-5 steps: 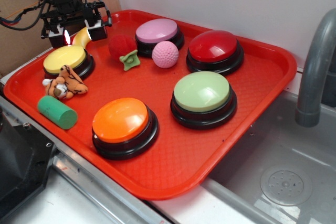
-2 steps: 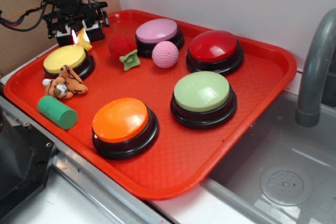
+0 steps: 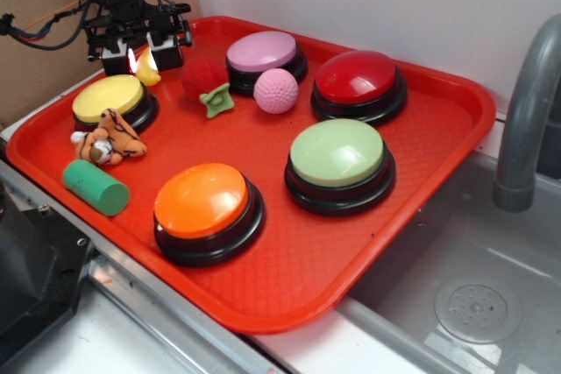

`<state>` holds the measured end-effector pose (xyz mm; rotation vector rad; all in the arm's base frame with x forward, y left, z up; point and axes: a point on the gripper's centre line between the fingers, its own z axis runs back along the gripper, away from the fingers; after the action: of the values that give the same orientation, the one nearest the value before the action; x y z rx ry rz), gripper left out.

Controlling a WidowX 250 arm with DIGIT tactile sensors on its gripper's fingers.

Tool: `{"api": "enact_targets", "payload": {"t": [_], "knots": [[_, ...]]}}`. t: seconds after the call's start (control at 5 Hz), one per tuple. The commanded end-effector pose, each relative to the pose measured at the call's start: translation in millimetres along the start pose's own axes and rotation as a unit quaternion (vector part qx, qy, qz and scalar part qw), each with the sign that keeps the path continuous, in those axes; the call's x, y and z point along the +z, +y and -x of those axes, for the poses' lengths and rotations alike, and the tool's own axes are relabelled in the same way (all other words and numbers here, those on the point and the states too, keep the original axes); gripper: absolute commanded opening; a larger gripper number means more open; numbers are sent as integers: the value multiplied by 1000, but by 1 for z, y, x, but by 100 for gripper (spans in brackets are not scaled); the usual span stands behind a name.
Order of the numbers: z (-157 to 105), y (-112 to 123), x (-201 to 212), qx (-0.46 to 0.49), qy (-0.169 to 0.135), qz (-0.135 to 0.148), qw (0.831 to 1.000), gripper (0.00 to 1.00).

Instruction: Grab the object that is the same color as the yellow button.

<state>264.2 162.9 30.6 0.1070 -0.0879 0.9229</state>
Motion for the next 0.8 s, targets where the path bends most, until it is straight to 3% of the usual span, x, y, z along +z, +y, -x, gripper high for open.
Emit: {"api": "enact_targets", "payload": {"t": [0.0,0.4,0.6], "knots": [[-5,-4,86,-88,-71,20,993,0],[41,-14,105,-206,-9,64,976,0],[67,-12,107,-287,14,74,955,0]]}}
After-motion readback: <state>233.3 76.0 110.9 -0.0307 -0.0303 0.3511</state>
